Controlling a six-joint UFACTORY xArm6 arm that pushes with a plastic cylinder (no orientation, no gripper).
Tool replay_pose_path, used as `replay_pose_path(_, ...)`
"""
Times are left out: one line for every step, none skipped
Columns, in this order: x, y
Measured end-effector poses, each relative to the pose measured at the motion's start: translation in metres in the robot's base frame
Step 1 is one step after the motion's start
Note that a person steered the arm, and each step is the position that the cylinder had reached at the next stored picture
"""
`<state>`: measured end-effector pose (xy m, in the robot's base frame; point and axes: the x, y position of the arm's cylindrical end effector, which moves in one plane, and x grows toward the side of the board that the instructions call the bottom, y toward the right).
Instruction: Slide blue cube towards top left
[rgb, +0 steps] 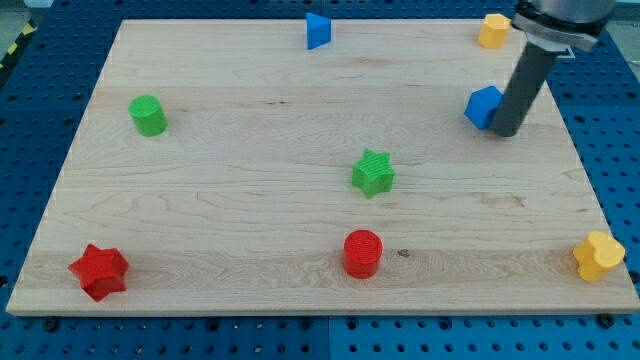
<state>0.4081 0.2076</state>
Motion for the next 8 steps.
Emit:
replay_pose_path(-0.009, 0.004)
replay_pose_path(-0.016, 0.027)
replay_pose_path(-0.045, 0.037)
replay_pose_path(-0.05, 0.037)
replay_pose_path(-0.048, 0.037)
replay_pose_path(-0.033, 0.006)
replay_pose_path(-0.027, -0.043)
replay_pose_path(-0.027, -0.09)
